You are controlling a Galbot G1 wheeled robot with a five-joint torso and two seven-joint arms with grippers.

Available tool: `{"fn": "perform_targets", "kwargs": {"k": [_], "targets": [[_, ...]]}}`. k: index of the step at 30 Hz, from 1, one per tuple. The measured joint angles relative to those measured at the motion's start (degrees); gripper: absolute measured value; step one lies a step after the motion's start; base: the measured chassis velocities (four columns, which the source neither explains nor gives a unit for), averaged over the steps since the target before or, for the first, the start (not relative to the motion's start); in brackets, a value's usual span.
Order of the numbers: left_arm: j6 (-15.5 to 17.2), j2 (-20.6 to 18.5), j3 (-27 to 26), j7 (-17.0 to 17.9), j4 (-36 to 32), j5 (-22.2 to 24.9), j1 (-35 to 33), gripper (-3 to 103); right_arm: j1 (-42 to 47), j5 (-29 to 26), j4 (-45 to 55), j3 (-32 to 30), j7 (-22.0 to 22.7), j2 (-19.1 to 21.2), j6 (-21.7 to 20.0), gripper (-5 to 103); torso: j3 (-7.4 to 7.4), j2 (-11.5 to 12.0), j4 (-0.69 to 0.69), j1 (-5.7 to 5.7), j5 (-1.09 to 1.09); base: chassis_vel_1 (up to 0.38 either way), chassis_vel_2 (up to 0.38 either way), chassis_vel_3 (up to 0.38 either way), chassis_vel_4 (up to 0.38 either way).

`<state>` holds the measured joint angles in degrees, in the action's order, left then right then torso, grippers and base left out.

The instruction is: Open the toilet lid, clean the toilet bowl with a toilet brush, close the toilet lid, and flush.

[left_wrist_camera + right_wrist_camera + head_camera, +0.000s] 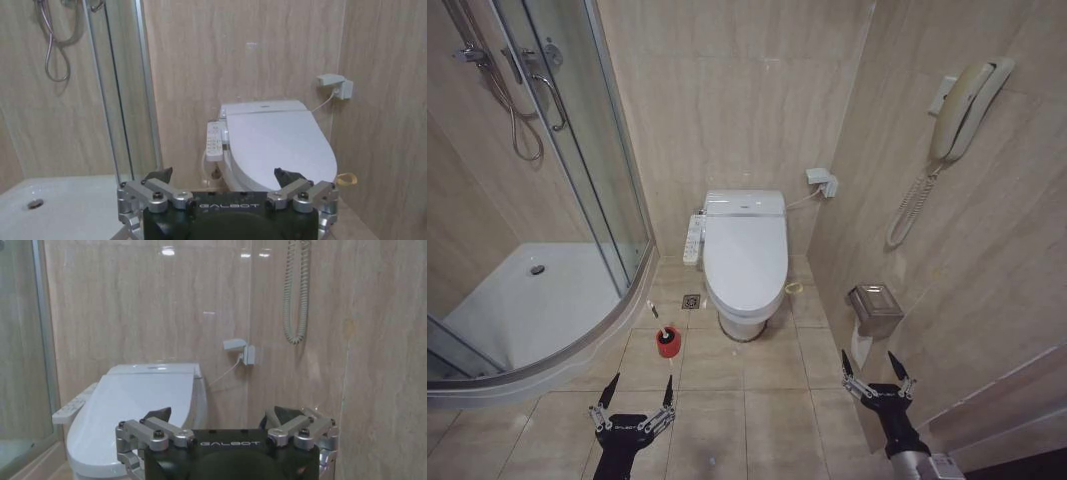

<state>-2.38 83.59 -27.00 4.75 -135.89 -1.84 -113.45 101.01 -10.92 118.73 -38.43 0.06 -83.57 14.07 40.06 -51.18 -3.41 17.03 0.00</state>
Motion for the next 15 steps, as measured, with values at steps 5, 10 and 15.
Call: {"fn": "perform_targets", "kwargs": {"k": [5,10,15], "targets": [[0.0,0.0,0.0,0.0,0.0,0.0,0.0,99,-0.1,-0.1,-0.1,0.2,0.0,0.0,0.0,100,0.00,0.0,0.00,0.00,0.00,0.000,0.000,0.000,0.000],[0.0,0.0,0.0,0.0,0.0,0.0,0.0,99,-0.3,-0.4,-0.1,0.1,0.1,0.2,-0.1,100,0.00,0.0,0.00,0.00,0.00,0.000,0.000,0.000,0.000],[0.0,0.0,0.0,0.0,0.0,0.0,0.0,99,-0.2,-0.6,0.1,0.0,0.1,0.2,-0.1,100,0.00,0.0,0.00,0.00,0.00,0.000,0.000,0.000,0.000]]}}
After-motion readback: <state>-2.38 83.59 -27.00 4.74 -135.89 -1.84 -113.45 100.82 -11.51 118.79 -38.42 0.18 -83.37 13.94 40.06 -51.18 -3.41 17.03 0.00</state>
